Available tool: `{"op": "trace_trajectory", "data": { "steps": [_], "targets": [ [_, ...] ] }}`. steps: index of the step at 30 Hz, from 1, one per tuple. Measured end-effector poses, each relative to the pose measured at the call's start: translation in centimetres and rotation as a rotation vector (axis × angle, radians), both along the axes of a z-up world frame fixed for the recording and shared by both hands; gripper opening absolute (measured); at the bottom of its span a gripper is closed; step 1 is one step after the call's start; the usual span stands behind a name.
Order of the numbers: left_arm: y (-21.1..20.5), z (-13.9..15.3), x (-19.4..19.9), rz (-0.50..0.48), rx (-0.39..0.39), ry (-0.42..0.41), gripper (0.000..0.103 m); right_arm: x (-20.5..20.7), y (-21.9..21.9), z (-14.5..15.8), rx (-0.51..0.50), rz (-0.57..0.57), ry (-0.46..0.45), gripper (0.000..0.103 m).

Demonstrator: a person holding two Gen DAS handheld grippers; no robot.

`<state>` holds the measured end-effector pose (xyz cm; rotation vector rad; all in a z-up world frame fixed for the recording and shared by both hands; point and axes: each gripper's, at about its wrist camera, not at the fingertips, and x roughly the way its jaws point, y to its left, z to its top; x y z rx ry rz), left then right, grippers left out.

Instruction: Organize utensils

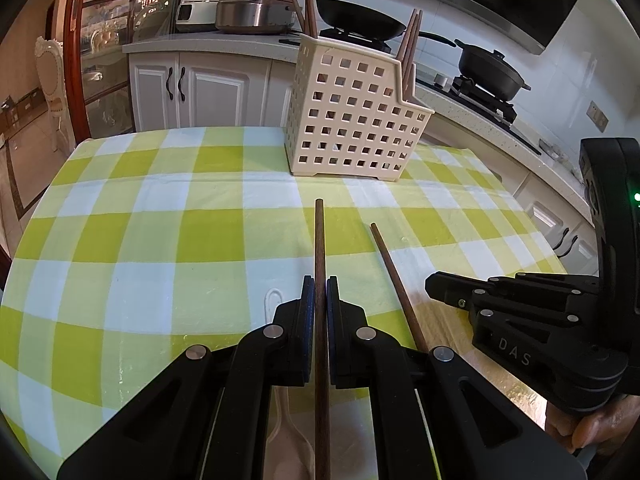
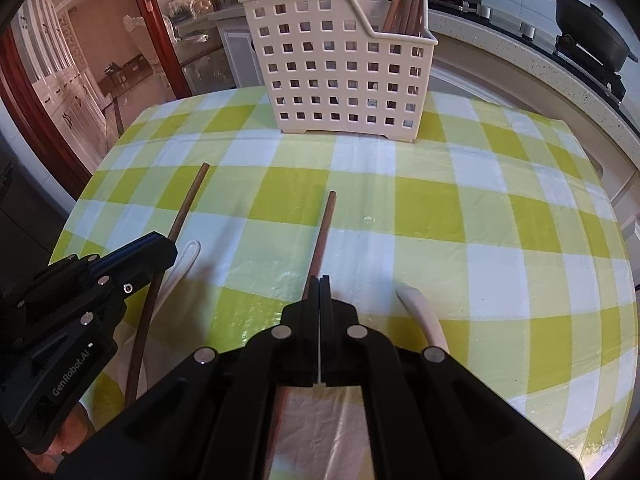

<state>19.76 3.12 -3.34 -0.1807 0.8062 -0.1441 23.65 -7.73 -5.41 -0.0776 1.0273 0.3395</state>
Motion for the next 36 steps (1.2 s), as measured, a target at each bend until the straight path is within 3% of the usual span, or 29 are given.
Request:
{"op": "trace_trajectory", "data": {
  "steps": [2,3,4,8,10,24,27,32,36],
  "targets": [
    [0.0,0.1,-0.1,-0.001,0.001,0.000,0.004,0.0,-0.2,0.0,0.019,-0.015,0.005,0.018],
    [0.0,0.1,-0.1,-0.002,0.001,0.000,0.004,-0.2,-0.1,0.2,0.020,-0.019,-0.013,0.041],
    [0.0,0.1,-0.1,-0.001,0.001,0.000,0.004,-0.3,0.0,0.3,0.018,-0.014,-0.028,0.049],
    [0.0,0.0,0.0,0.001,-0.002,0.003,0.004,-0.1,0.4,0.3,0.012,-0.008,-0.020,0.044],
    [0.1,0.0,0.0,0.001,-0.004,0.002,0.004,0.3,0.7,-0.3,0.000,-0.011,0.010,0.026],
    [0.2,-0.1,0.1,0.001,-0.009,0.003,0.004,0.7,2.9,-2.2,-0.104,-0.001,0.012,0.027],
    [0.2,-0.1,0.1,0.000,-0.007,0.002,0.004,0.9,2.7,-2.1,-0.087,-0.004,0.034,0.008],
    [0.3,0.3,0.0,0.004,-0.004,-0.006,0.004,0.8,2.1,-1.7,-0.050,-0.001,0.064,0.007],
    [0.1,1.0,-0.1,0.002,0.002,-0.017,0.004,0.0,1.7,0.1,-0.023,0.011,0.026,0.007]
  ]
}}
